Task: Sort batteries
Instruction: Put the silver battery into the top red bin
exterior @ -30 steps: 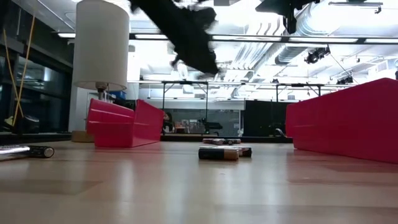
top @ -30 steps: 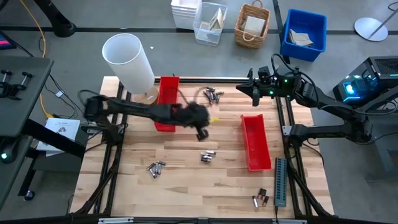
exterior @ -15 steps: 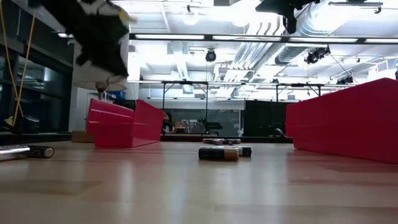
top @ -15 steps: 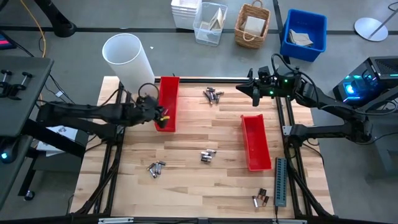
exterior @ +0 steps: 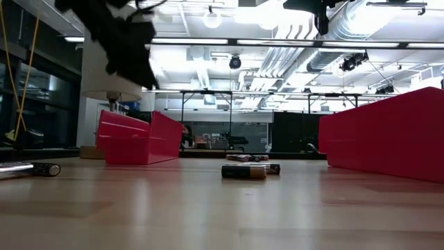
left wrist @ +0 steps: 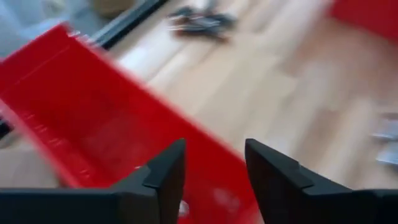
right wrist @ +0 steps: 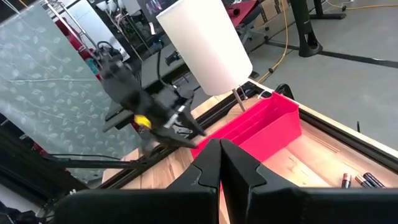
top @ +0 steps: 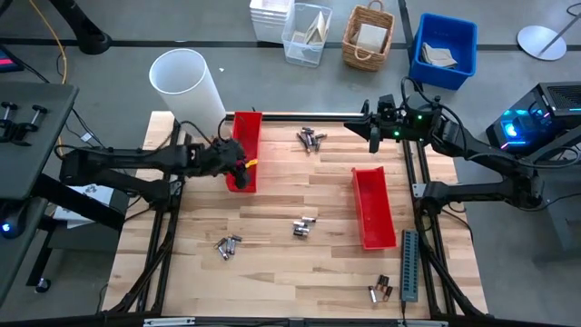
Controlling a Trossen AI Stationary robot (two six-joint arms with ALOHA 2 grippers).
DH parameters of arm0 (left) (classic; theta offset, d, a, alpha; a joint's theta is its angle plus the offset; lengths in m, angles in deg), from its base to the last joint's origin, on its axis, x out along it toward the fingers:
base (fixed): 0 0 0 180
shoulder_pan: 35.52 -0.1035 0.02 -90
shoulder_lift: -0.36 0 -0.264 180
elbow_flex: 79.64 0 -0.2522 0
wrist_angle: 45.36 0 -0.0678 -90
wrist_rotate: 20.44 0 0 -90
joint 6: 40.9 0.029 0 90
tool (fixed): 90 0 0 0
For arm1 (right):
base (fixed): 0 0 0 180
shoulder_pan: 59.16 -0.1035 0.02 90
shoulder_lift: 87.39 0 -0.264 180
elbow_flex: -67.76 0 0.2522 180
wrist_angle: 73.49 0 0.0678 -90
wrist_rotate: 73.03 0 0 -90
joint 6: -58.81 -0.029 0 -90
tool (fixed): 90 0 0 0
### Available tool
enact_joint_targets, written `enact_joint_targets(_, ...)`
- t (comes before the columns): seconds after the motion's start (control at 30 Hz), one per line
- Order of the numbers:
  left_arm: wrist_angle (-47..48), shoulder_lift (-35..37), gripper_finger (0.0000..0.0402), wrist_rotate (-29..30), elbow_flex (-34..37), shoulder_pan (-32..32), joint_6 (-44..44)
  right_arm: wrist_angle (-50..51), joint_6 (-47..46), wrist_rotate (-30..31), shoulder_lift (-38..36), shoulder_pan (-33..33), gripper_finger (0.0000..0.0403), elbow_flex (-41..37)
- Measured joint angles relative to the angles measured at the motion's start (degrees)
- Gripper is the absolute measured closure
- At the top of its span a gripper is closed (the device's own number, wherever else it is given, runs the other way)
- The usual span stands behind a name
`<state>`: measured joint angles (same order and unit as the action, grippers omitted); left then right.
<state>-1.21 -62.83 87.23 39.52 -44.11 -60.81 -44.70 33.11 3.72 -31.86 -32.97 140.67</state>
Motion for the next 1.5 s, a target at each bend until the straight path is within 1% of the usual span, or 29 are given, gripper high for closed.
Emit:
enact_joint_targets(0.07,2.7,0.67,0.0225,-8.78,-3.68,1.03,-1.47,0.04,-0.54,0.0,0.01,0.0,0.0402,0.0)
enact_joint_targets(0.13,4.43,1.34,0.0219,-18.52,-5.83,4.18,-2.42,0.19,-1.36,-0.01,0.02,0.0,0.0402,0.0)
enact_joint_targets(0.17,5.7,1.59,0.0218,-22.04,-6.2,6.52,-2.45,0.2,-1.46,-0.05,0.02,0.0,0.0402,0.0)
enact_joint_targets(0.2,7.45,1.68,0.0218,-23.44,-6.26,9.55,-2.9,0.2,-1.47,-0.2,0.0,0.0,0.0402,0.0)
enact_joint_targets(0.27,12.75,1.47,0.0217,-22.9,-6.2,16.65,-4.09,0.31,-1.64,-0.61,0.01,0.0,0.0402,0.0)
enact_joint_targets(0.33,17.65,0.06,0.0217,-21.13,-6.15,24.23,-5.58,0.6,-2.53,-0.98,0.01,0.0,0.0402,0.0)
enact_joint_targets(0.43,19.67,-2.79,0.0216,-17.34,-6.09,33.8,-6.23,0.77,-2.51,-1.2,0.02,0.0,0.0402,0.0)
enact_joint_targets(0.57,18.72,-8.52,0.0216,-13.05,-6.14,42.64,3.66,0.82,-1.18,-1.25,0.0,0.0,0.0402,0.0)
enact_joint_targets(0.67,16.69,-13.58,0.0216,-13.21,-6.11,46.31,6.35,1.24,-1.04,-1.27,0.02,0.0,0.0402,0.0)
enact_joint_targets(0.77,14.85,-18.47,0.0216,-15.83,-6.11,48.96,5.46,2.29,-0.96,-1.28,0.01,0.0,0.0402,0.0)
enact_joint_targets(0.87,14.0,-22.37,0.0216,-15.32,-6.11,50.68,10.19,2.95,-0.85,-1.27,0.01,0.0,0.0402,0.0)
enact_joint_targets(1.03,12.08,-27.17,0.0216,-15.51,-6.05,49.63,11.48,2.97,-0.85,-1.27,0.0,0.0,0.0402,0.0)
enact_joint_targets(1.13,10.24,-27.94,0.0216,-15.73,-4.12,48.71,10.97,2.99,-0.85,-1.27,0.01,0.0,0.0402,0.0)
enact_joint_targets(1.27,9.53,-27.57,0.0216,-16.55,-1.5,47.5,8.03,2.99,-1.04,-1.27,0.01,0.0,0.0402,0.0)
enact_joint_targets(1.4,7.43,-27.58,0.022,-17.51,0.38,47.13,8.95,2.99,-1.03,-1.27,0.02,0.0,0.0402,0.0)
enact_joint_targets(1.5,4.09,-27.45,0.0231,-19.88,2.34,46.85,9.59,3.04,-1.04,-1.27,0.01,0.0,0.0402,0.0)
